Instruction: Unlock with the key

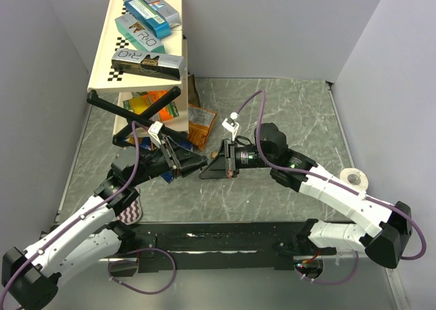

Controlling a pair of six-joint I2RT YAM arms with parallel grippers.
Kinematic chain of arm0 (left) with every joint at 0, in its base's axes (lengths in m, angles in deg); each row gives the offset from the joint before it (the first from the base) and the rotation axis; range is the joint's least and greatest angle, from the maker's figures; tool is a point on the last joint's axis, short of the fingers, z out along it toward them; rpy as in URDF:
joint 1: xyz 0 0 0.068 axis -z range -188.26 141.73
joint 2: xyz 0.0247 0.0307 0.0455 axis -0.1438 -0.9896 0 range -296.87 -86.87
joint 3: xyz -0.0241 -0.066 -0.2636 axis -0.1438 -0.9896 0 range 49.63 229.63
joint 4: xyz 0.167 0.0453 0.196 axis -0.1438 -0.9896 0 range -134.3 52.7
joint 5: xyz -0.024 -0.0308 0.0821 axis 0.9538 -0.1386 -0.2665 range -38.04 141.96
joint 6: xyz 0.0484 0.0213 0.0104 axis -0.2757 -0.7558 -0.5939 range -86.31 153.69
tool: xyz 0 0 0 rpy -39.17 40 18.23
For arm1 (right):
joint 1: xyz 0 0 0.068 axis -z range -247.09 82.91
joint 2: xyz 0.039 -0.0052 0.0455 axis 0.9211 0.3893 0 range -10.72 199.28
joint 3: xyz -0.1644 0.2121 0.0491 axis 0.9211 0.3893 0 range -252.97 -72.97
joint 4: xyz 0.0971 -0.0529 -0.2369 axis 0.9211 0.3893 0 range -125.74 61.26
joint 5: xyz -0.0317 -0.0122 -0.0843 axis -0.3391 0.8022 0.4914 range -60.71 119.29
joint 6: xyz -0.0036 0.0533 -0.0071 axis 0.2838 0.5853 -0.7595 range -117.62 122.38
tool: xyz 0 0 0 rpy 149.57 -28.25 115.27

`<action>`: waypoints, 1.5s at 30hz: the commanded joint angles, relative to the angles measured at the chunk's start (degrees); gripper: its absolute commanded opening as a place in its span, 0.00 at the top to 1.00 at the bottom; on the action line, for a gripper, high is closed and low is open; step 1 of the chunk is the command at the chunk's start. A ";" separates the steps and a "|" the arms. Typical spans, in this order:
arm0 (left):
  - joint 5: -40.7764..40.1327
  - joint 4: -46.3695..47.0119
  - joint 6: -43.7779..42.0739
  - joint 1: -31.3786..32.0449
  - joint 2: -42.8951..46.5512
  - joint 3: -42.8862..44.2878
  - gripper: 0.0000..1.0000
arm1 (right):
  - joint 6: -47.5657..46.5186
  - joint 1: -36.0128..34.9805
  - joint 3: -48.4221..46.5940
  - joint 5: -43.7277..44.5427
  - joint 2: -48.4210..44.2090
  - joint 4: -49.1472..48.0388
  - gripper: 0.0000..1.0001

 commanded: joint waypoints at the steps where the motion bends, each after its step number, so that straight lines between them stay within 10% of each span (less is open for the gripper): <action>1: 2.28 5.61 0.54 0.03 0.08 -0.34 0.56 | -0.15 1.01 -0.77 -1.45 -0.53 -1.41 1.00; 23: 3.52 6.67 0.63 0.64 -0.80 -0.34 0.99 | -0.50 2.77 1.16 -1.01 -1.23 -1.16 1.00; 30: 1.76 7.01 -1.13 0.64 0.52 -0.16 0.99 | -0.59 3.56 3.10 2.15 -5.53 -1.59 0.42; 33: 2.19 7.90 -1.13 0.64 0.17 -0.34 0.99 | -1.03 3.56 3.45 3.47 -6.41 -1.77 0.35; 45: 1.76 6.14 -2.54 0.73 0.08 0.54 0.99 | 0.55 1.45 2.04 4.18 -3.78 -6.69 0.48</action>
